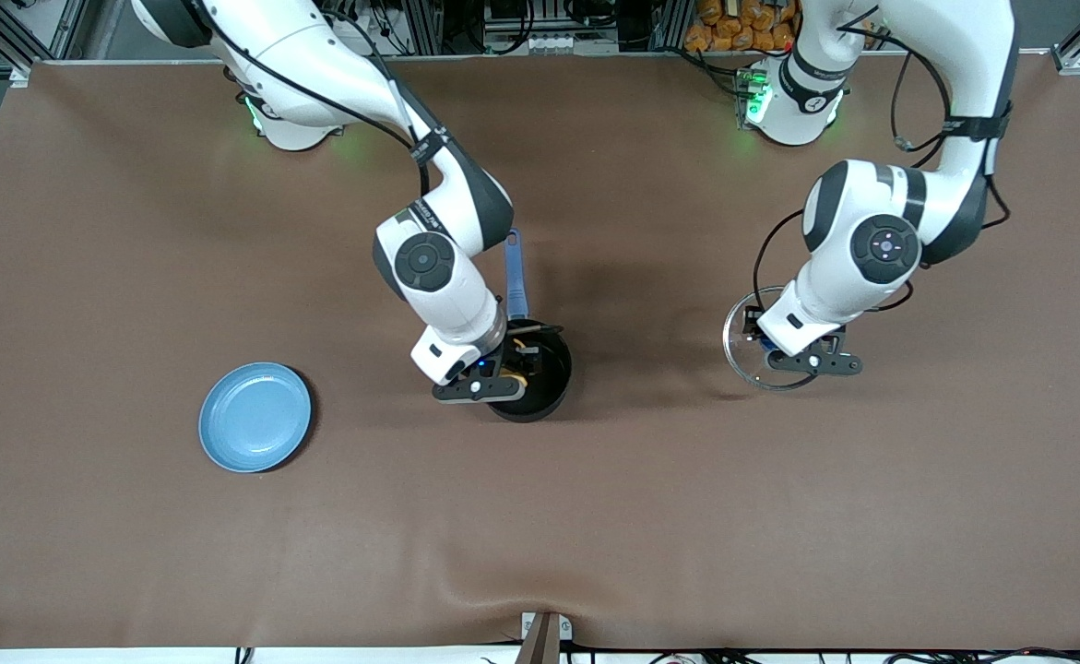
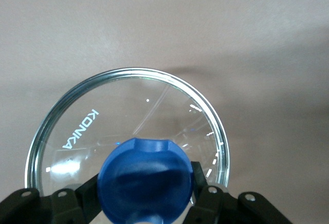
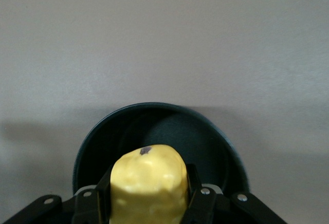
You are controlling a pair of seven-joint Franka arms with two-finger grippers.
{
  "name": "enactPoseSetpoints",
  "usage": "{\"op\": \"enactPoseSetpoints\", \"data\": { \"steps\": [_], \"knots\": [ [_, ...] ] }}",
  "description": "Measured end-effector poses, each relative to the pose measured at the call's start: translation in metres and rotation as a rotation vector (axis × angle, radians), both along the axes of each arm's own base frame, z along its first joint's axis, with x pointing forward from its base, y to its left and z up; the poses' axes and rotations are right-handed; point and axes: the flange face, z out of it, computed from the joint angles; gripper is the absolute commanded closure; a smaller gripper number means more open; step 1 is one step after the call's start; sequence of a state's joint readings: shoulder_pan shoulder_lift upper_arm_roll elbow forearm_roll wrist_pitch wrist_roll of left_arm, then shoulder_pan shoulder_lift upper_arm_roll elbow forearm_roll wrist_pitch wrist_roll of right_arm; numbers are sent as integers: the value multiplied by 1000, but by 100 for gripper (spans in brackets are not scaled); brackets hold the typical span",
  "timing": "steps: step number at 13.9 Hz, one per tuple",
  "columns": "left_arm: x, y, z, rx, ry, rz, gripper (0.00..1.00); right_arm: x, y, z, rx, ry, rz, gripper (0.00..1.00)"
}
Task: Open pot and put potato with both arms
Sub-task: 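Lower the potato into the pot while the left gripper sets the lid down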
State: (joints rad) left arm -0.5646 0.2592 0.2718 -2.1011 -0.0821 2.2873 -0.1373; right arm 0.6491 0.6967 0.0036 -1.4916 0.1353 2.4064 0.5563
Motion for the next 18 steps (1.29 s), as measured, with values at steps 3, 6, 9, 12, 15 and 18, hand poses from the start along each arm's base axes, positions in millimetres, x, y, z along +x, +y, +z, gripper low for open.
{"op": "enactPoseSetpoints", "data": {
  "steps": [3, 6, 9, 12, 15, 18],
  "knots": [
    [-11, 4, -30, 6, -15, -28, 89, -9, 14, -23, 0, -7, 10, 100],
    [-13, 10, -52, 21, 4, -50, 88, -16, 20, -46, -15, 5, 5, 100],
    [-13, 14, -62, 30, 18, -54, 42, -16, 18, -56, -38, 5, -16, 100],
    [-13, 15, -65, 32, 23, -53, 0, -17, 18, -67, -50, 4, -26, 100],
    [-12, 14, -63, 31, 16, -56, 0, -18, 19, -78, -44, -3, -35, 100],
    [-7, 12, -57, 26, 1, -59, 0, -18, 19, -84, -44, -1, -42, 52]
  ]
}}
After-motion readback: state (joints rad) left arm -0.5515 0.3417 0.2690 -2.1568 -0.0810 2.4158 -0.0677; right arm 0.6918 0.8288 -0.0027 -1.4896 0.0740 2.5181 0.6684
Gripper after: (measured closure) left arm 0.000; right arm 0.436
